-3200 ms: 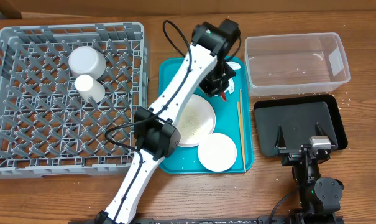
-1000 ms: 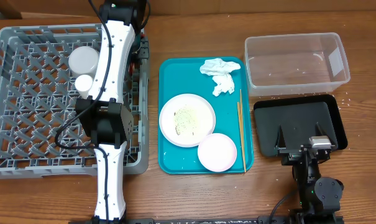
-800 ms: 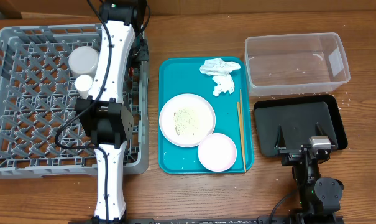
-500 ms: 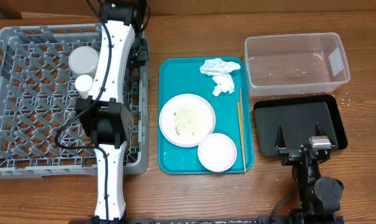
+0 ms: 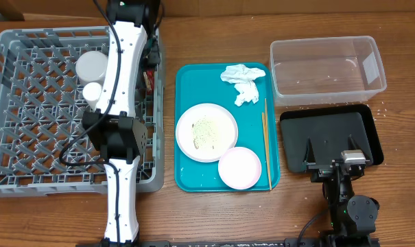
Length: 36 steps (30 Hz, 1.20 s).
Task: Sort waste into correct bins and load items into the dishwasher
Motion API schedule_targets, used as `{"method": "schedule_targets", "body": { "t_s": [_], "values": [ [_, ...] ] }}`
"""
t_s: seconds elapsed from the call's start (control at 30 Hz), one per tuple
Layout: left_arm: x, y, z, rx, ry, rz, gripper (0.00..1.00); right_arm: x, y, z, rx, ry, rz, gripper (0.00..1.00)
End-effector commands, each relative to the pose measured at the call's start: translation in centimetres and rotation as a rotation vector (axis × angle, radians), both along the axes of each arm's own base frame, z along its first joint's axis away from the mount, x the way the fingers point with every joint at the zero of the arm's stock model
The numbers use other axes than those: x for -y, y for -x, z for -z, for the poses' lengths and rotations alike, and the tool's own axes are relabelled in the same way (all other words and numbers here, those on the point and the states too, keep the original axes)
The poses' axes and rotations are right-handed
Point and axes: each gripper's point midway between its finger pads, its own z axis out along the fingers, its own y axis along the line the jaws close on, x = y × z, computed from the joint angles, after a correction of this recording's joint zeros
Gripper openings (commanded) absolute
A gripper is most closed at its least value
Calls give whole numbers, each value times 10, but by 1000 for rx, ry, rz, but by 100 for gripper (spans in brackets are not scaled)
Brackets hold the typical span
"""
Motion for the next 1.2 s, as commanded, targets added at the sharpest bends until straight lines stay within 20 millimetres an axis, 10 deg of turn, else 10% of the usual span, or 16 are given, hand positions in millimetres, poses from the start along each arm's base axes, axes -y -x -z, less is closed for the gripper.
{"method": "schedule_targets", "body": {
  "t_s": [0.0, 0.2, 0.4, 0.63, 0.83, 1.17],
  "values": [
    [14, -10, -34, 119, 69, 17, 39, -2, 0, 2, 5, 0, -8, 100],
    [61, -12, -71, 215, 339, 116, 48, -2, 0, 2, 4, 0, -8, 100],
    [178, 20, -95, 171, 751, 607, 67, -2, 0, 2, 5, 0, -8, 100],
    [219, 32, -72, 142, 490, 699, 96, -2, 0, 2, 4, 0, -8, 100],
    [263, 27, -44, 169, 350, 771, 99, -2, 0, 2, 5, 0, -8, 100],
    [277, -18, 0, 266, 261, 760, 87, -2, 0, 2, 5, 0, -8, 100]
  ]
}}
